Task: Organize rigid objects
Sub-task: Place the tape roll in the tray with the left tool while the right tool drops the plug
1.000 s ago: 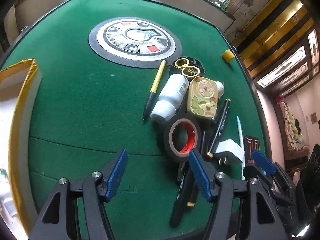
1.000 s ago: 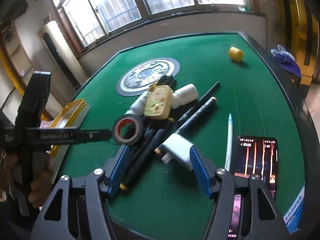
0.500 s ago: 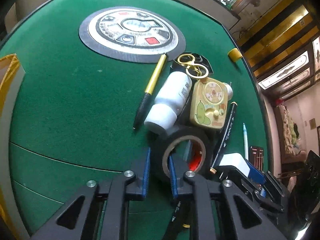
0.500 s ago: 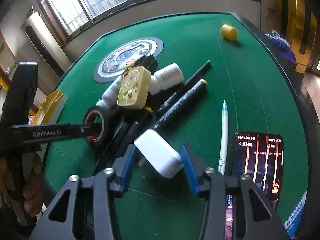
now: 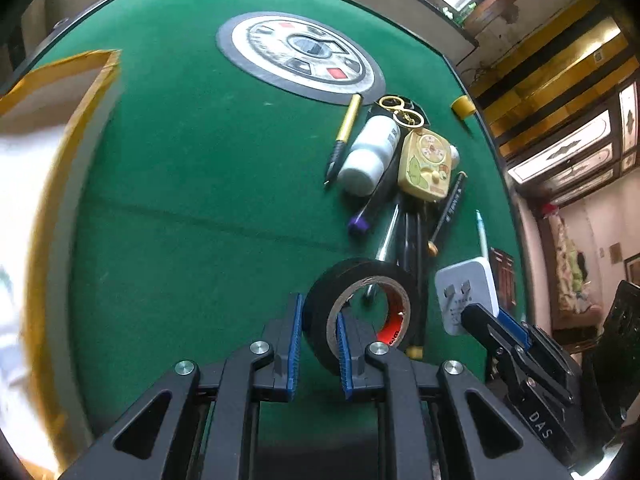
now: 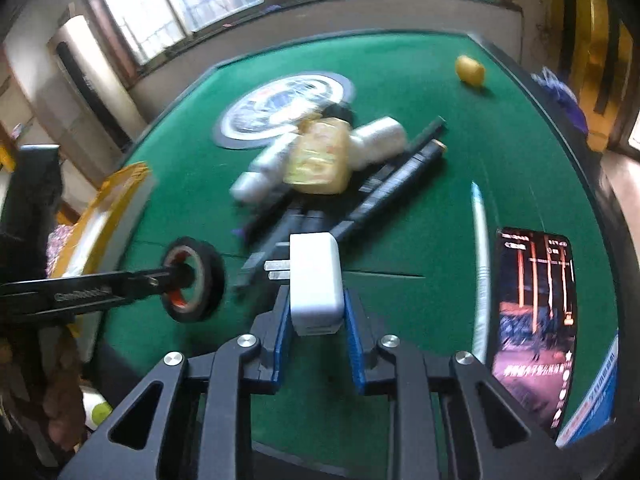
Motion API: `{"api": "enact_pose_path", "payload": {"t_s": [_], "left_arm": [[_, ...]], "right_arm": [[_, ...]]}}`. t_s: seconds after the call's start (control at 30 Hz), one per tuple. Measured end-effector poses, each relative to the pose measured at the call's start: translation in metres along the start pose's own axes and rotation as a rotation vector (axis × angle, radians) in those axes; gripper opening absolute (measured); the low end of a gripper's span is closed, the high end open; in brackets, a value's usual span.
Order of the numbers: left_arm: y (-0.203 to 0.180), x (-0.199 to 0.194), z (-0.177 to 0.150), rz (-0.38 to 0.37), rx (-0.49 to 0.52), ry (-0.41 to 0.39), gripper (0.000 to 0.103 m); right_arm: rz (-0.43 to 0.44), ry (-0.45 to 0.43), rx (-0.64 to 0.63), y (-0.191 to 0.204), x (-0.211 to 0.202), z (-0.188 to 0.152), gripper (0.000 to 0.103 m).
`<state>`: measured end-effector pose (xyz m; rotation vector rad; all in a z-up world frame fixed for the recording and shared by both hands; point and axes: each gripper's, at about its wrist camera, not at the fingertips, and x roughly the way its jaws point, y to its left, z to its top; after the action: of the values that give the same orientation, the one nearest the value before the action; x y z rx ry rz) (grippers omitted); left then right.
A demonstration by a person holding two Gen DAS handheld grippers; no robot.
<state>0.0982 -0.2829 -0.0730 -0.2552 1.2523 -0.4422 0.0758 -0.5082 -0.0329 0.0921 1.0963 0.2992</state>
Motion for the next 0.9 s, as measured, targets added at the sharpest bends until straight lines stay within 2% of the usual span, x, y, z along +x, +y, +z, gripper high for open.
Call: {"api": "enact_pose_path", "payload": {"t_s": [0.13, 0.23, 0.37, 0.53, 0.63, 0.77, 0.9], "left_arm": [[0.029, -0.052, -0.015, -0.069, -0.063, -0.05, 0.015], [0.059, -0.091, -0.024, -0.076, -0.114, -0.112, 0.015], [0.106, -0.13, -0.022, -0.018, -0.186, -0.192, 0.015], [0.165, -0.146, 0.003, 0.108, -0.242, -0.241, 0.015], [0.201, -0.139, 0.027, 0.146, -0.273, -0.229, 0.015], [0.232, -0.124, 0.047, 0.16, -0.3, -0.198, 0.015], [0.246, -0.104, 0.051, 0.18, -0.316, -0.141, 0.015]], "right_arm": [[0.126, -0.031, -0.075, 0.049, -0.015, 0.0, 0.024], [0.215, -0.026, -0.124, 0.086, -0.013, 0.005, 0.024], [0.291, 0.01, -0.186, 0.137, 0.006, 0.018, 0.024], [0.355, 0.063, -0.255, 0.203, 0.042, 0.036, 0.024], [0.365, 0.112, -0.276, 0.239, 0.07, 0.042, 0.024], [0.315, 0.157, -0.318, 0.269, 0.103, 0.047, 0.024], [0.248, 0.22, -0.357, 0.289, 0.13, 0.041, 0.024]]}}
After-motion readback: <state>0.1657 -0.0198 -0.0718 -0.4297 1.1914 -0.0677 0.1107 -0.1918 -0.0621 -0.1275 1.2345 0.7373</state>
